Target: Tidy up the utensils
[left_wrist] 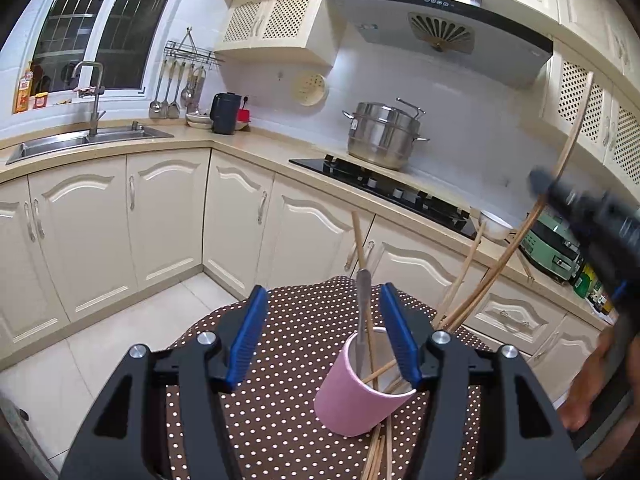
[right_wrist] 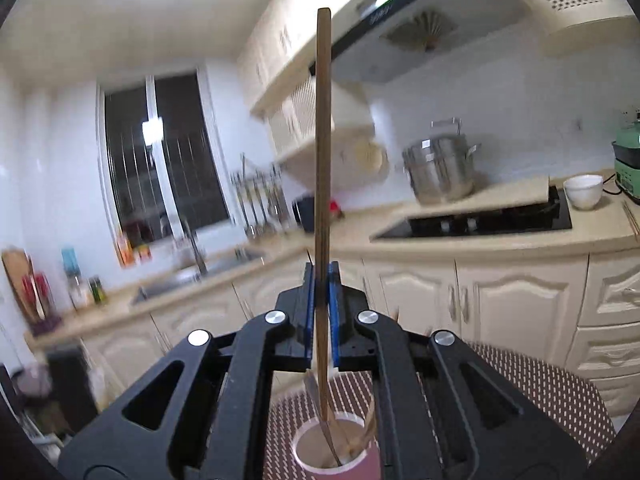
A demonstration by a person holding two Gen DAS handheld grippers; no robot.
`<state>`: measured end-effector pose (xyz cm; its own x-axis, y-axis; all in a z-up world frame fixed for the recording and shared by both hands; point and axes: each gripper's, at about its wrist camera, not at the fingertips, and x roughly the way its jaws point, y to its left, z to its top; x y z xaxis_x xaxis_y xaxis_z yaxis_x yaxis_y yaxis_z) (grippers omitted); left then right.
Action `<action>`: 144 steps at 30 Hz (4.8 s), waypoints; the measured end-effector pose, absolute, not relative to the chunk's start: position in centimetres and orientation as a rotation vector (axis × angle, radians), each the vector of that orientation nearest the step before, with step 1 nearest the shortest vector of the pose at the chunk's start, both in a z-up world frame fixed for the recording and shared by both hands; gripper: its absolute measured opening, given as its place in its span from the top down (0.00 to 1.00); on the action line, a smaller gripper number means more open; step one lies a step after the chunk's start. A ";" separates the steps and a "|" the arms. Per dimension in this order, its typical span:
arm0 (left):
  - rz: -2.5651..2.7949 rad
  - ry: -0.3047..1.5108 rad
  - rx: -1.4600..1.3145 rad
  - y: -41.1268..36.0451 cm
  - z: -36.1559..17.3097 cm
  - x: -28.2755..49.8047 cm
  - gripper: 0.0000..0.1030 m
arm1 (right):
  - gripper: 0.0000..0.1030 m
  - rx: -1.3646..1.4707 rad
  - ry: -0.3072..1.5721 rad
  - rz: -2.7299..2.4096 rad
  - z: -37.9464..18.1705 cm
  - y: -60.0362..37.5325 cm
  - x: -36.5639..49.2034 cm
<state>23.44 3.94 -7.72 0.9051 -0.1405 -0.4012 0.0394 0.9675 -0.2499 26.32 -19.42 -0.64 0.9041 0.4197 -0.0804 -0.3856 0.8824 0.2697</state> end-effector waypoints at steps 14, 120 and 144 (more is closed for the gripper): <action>-0.098 0.489 -0.218 4.3 -8.9 22.9 0.41 | 0.93 0.072 0.319 0.380 -8.2 -14.6 26.8; -0.114 1.124 -0.227 2.6 -22.1 16.6 0.94 | 0.38 -0.006 1.040 0.312 -17.9 -15.5 26.7; -0.073 1.137 -0.176 1.6 -20.8 29.7 0.94 | 0.91 0.090 1.153 0.312 -19.1 -15.4 34.2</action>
